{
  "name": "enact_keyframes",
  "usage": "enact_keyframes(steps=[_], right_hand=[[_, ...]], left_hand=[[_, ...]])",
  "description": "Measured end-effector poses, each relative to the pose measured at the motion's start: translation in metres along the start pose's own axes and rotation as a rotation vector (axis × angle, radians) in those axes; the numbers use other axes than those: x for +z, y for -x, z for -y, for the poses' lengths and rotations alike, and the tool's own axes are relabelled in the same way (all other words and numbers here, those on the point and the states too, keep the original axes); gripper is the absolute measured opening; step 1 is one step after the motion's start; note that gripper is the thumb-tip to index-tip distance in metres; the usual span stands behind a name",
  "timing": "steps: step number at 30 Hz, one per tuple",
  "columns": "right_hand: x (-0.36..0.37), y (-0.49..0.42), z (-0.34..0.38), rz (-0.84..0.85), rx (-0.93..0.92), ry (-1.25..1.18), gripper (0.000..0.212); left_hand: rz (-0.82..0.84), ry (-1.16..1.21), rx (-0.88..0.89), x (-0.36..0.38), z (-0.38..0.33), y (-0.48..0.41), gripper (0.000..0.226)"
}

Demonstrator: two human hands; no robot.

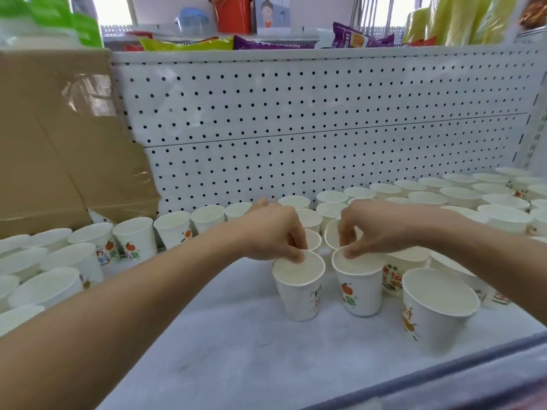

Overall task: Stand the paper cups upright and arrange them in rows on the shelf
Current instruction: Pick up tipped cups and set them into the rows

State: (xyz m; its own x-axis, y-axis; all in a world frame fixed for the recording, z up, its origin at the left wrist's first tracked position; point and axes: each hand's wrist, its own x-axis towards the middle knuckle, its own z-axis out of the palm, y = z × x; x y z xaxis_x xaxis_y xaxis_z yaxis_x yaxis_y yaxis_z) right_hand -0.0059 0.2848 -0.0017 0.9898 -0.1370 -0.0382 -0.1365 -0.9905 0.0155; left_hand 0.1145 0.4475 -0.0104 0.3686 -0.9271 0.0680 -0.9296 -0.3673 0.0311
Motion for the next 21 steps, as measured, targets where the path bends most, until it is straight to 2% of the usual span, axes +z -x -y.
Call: enact_keyframes(steps=[5, 9, 13, 17, 21], right_hand=[[0.002, -0.015, 0.035, 0.001, -0.188, -0.046, 0.005], [0.003, -0.035, 0.076, 0.015, -0.319, -0.144, 0.009], [0.005, -0.067, 0.112, -0.039, -0.379, -0.300, 0.006], [0.008, -0.091, 0.135, -0.004, -0.286, -0.371, 0.014], [0.002, -0.097, 0.142, 0.116, -0.163, -0.194, 0.019]], left_hand=[[0.020, -0.103, -0.074, -0.009, 0.042, 0.051, 0.016], [0.060, -0.170, -0.177, -0.018, 0.084, 0.096, 0.016], [0.035, -0.303, -0.213, -0.020, 0.125, 0.119, 0.018], [-0.005, -0.322, -0.174, -0.018, 0.149, 0.126, 0.025], [-0.124, -0.160, -0.210, -0.029, 0.155, 0.140, 0.030]])
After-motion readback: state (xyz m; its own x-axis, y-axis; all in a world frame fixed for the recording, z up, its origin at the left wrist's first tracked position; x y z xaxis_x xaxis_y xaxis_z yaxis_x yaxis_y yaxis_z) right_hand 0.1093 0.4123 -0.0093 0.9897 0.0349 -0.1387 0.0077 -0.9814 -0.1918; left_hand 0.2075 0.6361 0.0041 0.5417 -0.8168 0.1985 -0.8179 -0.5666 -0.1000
